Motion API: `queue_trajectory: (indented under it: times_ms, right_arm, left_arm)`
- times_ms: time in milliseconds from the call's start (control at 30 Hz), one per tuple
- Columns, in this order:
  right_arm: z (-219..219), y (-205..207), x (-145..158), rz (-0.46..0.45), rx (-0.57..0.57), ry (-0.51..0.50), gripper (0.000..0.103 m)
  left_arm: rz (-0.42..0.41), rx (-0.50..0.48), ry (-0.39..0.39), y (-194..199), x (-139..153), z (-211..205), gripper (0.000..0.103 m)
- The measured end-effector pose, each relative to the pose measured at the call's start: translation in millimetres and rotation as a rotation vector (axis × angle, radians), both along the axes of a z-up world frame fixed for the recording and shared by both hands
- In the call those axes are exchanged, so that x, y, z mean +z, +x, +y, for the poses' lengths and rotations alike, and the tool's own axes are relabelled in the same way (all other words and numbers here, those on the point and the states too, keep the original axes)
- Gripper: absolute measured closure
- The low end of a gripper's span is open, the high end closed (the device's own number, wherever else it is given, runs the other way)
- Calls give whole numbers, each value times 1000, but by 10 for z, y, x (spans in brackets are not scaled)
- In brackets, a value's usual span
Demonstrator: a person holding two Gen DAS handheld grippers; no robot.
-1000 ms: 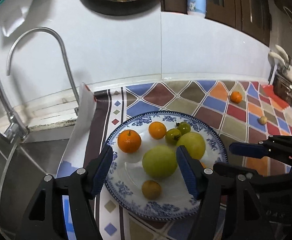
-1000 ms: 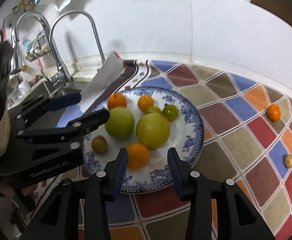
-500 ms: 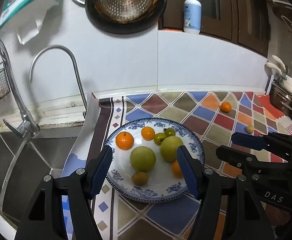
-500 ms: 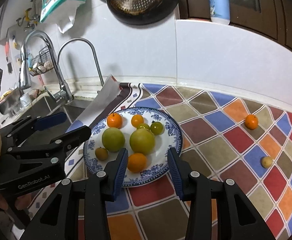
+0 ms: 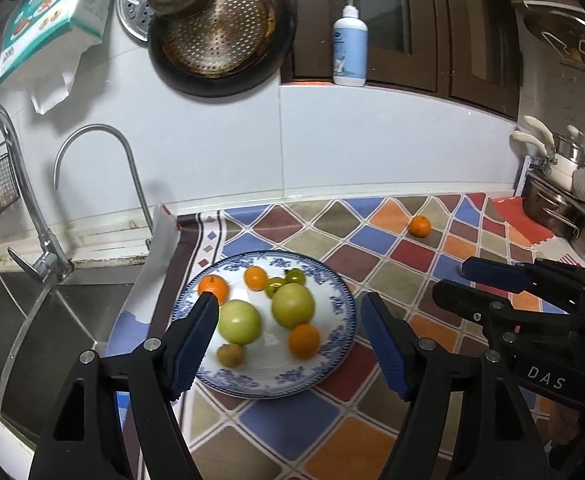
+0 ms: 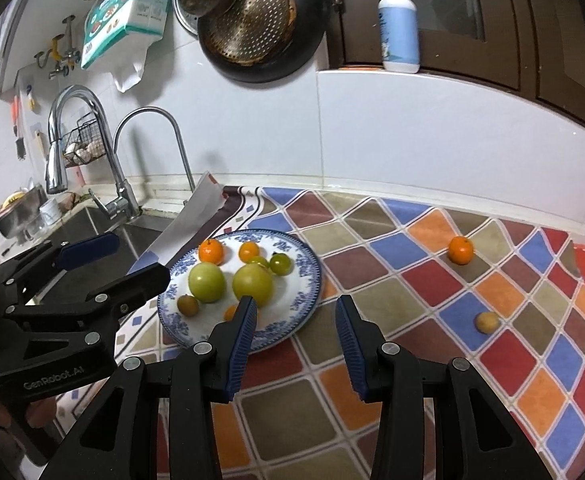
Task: Organize fruits
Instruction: 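Move both tools back toward the last orange and small yellow fruit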
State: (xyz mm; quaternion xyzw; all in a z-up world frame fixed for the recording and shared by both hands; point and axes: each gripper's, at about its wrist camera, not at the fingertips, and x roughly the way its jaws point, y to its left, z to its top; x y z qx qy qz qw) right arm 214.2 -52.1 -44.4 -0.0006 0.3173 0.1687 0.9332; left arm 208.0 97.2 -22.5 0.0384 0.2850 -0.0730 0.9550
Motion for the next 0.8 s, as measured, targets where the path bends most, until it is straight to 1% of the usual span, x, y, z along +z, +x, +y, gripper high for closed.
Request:
queue_trajectory:
  times_ms: [433, 800]
  right_arm:
    - [-571, -103, 91, -33, -13, -5, 61]
    - [-1109, -59, 55, -32, -29, -15, 61]
  left_arm:
    - [-17, -13, -7, -105, 62, -587, 29]
    - [-6, -24, -6, -28, 24, -1097, 24]
